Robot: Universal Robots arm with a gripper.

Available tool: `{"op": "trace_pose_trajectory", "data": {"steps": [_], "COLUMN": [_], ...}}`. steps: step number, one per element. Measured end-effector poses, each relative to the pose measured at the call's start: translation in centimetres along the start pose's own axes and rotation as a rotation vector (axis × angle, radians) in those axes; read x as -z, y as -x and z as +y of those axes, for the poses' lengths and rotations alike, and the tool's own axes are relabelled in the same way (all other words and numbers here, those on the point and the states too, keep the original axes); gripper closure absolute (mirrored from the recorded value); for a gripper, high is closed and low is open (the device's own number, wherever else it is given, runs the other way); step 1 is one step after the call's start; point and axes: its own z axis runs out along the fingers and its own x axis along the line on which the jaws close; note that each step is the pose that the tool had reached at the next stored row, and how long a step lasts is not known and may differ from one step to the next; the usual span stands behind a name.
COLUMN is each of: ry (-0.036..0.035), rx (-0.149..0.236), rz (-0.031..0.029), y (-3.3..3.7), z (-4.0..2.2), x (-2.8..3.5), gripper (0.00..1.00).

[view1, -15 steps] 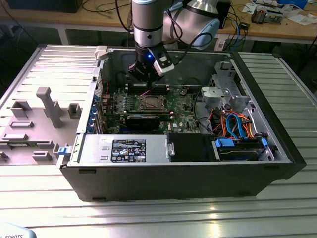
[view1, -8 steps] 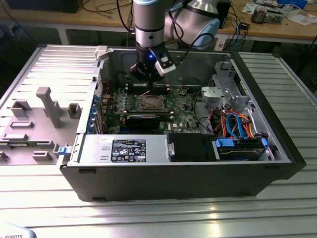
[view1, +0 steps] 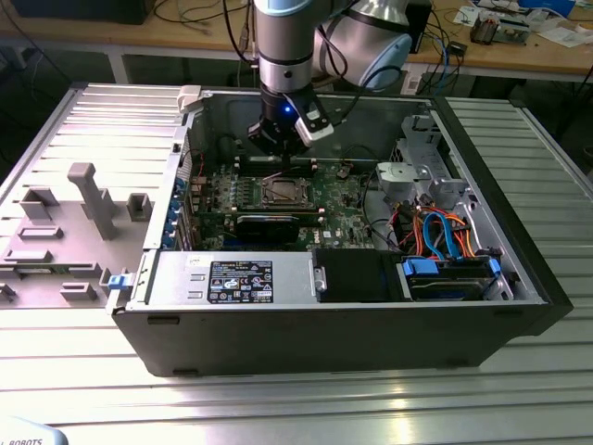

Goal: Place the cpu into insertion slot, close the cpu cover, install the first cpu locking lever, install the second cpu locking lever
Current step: 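Install the first cpu locking lever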

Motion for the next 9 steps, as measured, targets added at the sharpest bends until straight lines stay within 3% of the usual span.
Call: {"op": "trace_pose_trajectory", "data": {"steps": [9], "ry": [0.0], "rx": [0.0], "rz": [0.0], "y": [0.95], "z": [-0.07], "x": [-1.0], "gripper": [0.89]}}
